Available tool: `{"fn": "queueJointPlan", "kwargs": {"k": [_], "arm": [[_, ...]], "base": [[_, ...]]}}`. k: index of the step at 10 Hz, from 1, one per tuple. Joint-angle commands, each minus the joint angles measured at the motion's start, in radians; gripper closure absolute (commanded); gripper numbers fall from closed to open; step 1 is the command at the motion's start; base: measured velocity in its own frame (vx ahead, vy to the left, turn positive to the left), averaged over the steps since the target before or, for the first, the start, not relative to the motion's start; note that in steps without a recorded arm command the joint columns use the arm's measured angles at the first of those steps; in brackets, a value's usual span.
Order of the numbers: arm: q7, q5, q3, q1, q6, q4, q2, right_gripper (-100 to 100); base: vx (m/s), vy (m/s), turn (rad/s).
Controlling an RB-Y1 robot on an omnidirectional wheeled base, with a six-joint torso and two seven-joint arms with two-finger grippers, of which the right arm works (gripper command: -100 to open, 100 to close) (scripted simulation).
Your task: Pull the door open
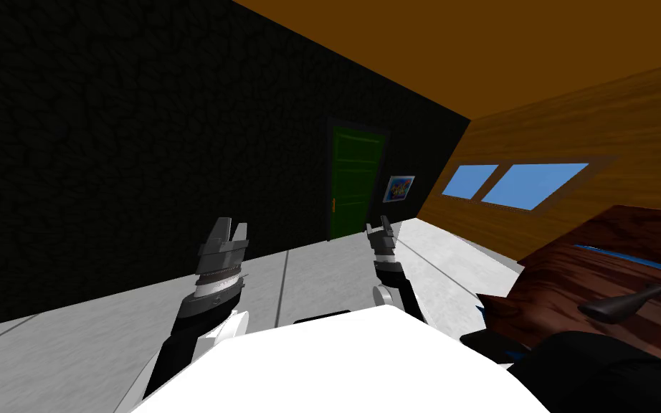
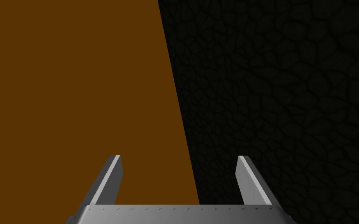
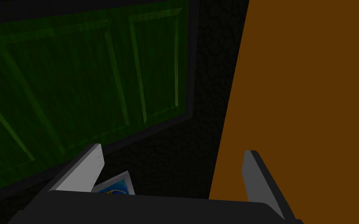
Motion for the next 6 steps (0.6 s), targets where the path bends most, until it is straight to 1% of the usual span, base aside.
{"fn": "queueJointPlan", "kwargs": {"k": [1,2,5,6], "arm": [[-0.034,-0.003,-0.005,-0.006,-0.008,0.029,-0.011,-100],[-0.043,-0.004,-0.006,-0.008,-0.010,0.037,-0.013,-100],[-0.095,-0.009,-0.013,-0.018,-0.022,0.081,-0.026,-100],[-0.121,-0.012,-0.016,-0.022,-0.029,0.103,-0.032,-100]], "base": [[0.081,-0.010,0.096],[0.118,-0.028,0.067],[0.130,-0.021,0.065],[0.121,-0.015,0.081]]}}
